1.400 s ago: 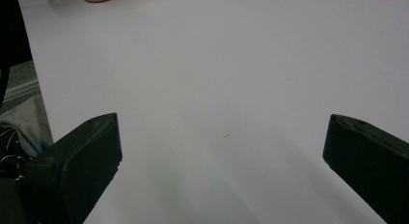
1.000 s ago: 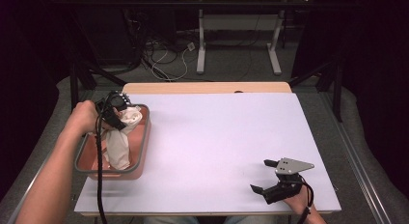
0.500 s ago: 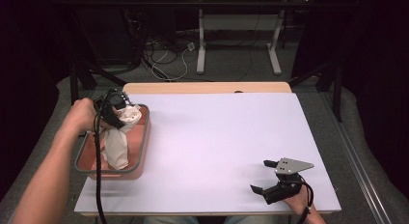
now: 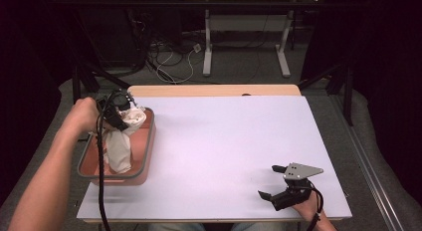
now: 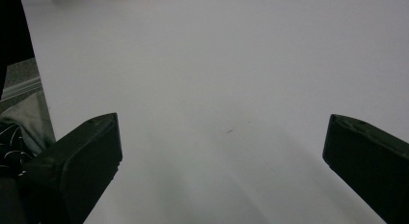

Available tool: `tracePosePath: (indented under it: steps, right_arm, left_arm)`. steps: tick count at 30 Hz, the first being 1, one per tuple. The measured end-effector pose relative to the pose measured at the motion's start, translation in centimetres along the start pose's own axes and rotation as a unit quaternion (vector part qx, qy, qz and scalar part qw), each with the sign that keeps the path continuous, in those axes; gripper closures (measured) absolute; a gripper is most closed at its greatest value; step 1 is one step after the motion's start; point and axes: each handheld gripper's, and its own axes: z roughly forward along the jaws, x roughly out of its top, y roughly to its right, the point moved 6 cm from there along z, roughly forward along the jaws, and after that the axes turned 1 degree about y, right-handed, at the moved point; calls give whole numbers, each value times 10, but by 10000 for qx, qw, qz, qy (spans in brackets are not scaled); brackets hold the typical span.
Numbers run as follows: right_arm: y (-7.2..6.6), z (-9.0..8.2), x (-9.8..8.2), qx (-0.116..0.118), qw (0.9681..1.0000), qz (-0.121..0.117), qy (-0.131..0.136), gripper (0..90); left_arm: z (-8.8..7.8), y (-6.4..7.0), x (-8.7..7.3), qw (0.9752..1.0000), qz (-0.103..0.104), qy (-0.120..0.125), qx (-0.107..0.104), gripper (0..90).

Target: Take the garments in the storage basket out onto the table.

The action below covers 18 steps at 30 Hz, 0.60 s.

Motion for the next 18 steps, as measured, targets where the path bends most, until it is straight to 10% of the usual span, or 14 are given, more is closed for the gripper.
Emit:
tracePosePath:
  steps: [18]
  right_arm:
    - [0, 0, 0, -10, 10000, -4, -11, 0]
  left_arm:
    - [-17, 2, 5, 9999, 134, -20, 75, 699]
